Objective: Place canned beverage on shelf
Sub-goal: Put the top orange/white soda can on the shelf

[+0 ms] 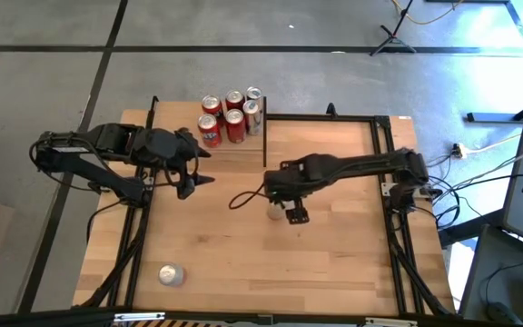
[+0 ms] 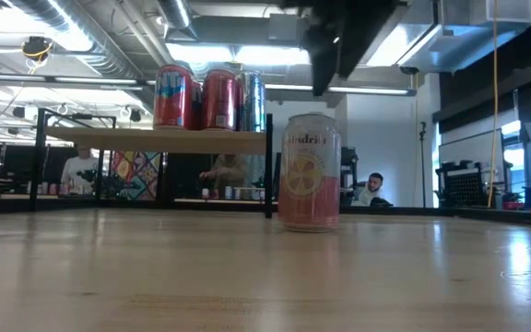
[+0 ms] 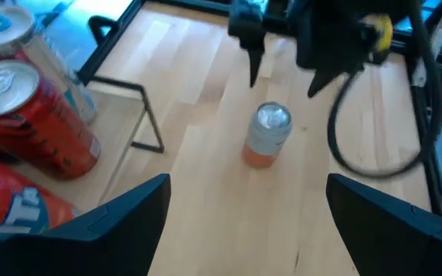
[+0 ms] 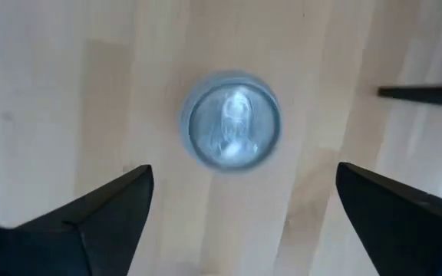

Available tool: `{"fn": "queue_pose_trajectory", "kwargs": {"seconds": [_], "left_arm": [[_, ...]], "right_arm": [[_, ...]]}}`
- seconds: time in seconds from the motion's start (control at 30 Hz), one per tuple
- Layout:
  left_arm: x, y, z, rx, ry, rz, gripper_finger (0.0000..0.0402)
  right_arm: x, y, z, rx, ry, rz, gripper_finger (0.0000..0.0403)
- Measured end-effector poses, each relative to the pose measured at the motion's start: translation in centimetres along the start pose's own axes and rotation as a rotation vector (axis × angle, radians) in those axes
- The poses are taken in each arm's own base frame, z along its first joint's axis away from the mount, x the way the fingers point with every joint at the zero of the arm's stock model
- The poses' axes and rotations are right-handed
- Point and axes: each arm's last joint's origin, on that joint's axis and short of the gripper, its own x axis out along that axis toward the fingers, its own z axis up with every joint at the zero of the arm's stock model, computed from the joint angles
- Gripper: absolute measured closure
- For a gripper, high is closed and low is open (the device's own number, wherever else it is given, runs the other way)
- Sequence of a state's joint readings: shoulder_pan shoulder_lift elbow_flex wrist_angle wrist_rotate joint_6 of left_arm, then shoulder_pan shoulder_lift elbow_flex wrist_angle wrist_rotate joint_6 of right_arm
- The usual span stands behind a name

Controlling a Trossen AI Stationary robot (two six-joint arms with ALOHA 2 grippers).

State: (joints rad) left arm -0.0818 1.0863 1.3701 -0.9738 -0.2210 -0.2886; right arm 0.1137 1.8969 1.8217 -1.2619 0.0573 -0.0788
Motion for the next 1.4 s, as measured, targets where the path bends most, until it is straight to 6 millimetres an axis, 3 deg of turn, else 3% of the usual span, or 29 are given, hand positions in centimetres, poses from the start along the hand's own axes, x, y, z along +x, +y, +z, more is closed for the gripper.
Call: {"fn": "queue_pose_trajectory", "kwargs": {"seconds": [0.2,0.47,0.73,0.87,1.17,1.4], "left_arm": [[0.9,-0.4,0.5,0.014,-0.018,-0.015,0.0065],[5.4,-1.5,0.9,0.067,0.073,0.012,0.0065],[10.9,-3.4,2.2,0.075,0.028,-0.101,0.0065],[14.4,-4.1,2.4,0.072,0.017,-0.11,0.0065],[22.2,-4.6,1.4,0.039,0.05,-0.146,0.0065],[25.9,-4.1,-0.2,0.013,0.122,-0.116,0.0065]], "right_arm": [[-4.6,0.6,-2.7,0.146,-0.09,-0.016,0.0008],[-6.3,2.9,-7.8,0.239,-0.143,-0.069,0.0008],[-5.6,5.9,-13.9,0.344,-0.14,-0.04,0.0008],[-5.1,7.1,-16.1,0.354,-0.148,-0.01,0.0008],[-5.2,9.7,-18.6,0.301,-0.143,0.06,0.0008],[-5.4,10.9,-19.1,0.257,-0.142,0.081,0.0008]]}}
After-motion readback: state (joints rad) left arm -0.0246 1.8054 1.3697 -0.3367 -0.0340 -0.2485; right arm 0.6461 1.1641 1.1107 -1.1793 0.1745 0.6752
